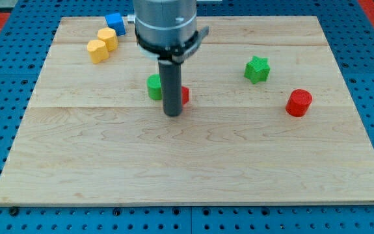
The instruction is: Slide the red circle in between the green star and red star
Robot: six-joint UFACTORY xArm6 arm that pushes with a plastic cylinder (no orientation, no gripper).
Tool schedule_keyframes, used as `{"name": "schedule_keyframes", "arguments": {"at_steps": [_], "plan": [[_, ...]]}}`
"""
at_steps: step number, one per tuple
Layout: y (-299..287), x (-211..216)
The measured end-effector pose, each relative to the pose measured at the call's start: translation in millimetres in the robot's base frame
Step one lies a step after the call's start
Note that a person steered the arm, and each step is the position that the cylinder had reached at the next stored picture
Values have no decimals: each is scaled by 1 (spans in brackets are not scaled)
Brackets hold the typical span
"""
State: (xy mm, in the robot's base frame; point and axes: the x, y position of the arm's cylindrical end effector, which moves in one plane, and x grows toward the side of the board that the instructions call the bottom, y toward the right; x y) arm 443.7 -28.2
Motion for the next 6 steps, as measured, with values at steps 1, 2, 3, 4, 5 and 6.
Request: {"name": "schedule_keyframes", "arguments": {"at_steps": [1, 2, 3, 4, 5, 6], "plan": [[9, 18], [47, 38], [88, 36], [145, 31], [193, 52], [256, 48]]}}
